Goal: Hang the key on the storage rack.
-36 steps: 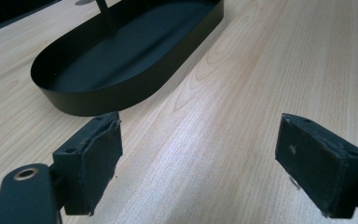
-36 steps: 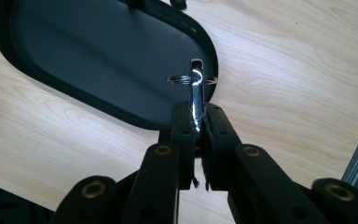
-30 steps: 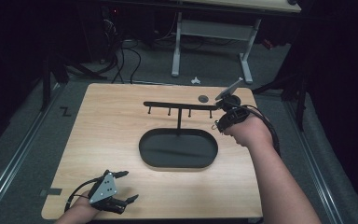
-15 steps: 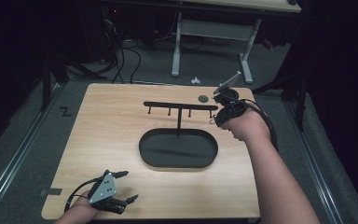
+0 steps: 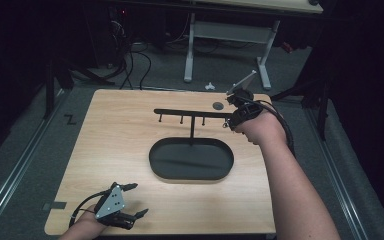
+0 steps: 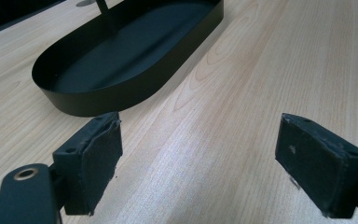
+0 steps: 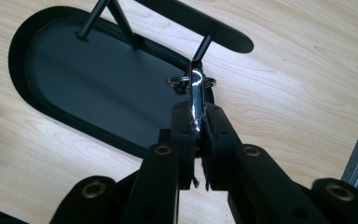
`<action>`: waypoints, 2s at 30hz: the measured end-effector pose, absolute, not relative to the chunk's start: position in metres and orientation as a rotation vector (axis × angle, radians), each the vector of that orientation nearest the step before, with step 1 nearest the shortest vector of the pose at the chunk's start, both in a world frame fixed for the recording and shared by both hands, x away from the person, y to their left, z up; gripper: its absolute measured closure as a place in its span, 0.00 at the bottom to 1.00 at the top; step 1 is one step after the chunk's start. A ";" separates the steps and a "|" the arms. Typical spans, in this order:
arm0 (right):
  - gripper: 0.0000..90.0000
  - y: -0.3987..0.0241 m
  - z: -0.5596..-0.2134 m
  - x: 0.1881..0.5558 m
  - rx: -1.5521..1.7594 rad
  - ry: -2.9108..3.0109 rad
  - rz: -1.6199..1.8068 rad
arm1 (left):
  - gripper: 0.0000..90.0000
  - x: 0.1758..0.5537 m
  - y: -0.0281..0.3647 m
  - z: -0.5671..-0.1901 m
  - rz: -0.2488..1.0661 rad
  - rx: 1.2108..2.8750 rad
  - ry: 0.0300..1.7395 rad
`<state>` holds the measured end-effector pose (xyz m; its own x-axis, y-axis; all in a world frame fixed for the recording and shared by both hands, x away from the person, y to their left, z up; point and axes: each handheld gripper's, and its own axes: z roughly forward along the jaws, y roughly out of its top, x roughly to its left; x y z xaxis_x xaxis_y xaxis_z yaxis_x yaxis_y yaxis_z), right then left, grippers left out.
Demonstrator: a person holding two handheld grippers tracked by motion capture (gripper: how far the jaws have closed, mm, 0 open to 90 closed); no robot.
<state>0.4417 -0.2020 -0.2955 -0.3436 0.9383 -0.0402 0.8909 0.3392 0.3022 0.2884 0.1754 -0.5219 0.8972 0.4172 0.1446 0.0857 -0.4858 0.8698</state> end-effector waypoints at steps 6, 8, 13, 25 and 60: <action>0.93 -0.204 -0.299 0.449 1.688 2.380 0.332 | 0.17 0.289 0.176 -0.522 0.416 2.054 0.365; 0.93 -0.206 -0.299 0.450 1.693 2.376 0.330 | 0.17 0.288 0.176 -0.522 0.417 2.053 0.365; 0.93 -0.209 -0.298 0.453 1.709 2.359 0.335 | 0.17 0.289 0.176 -0.522 0.415 2.051 0.366; 0.93 -0.214 -0.310 0.456 1.720 2.359 0.332 | 0.17 0.289 0.176 -0.522 0.414 2.052 0.367; 0.84 -0.219 -0.314 0.451 1.742 2.337 0.337 | 0.17 0.288 0.176 -0.522 0.418 2.053 0.365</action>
<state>0.4512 -0.2186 -0.3137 -0.2814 0.9591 -0.0291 0.9119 0.2768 0.3031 0.2882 0.1757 -0.5221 0.8959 0.4203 0.1438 0.0864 -0.4825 0.8716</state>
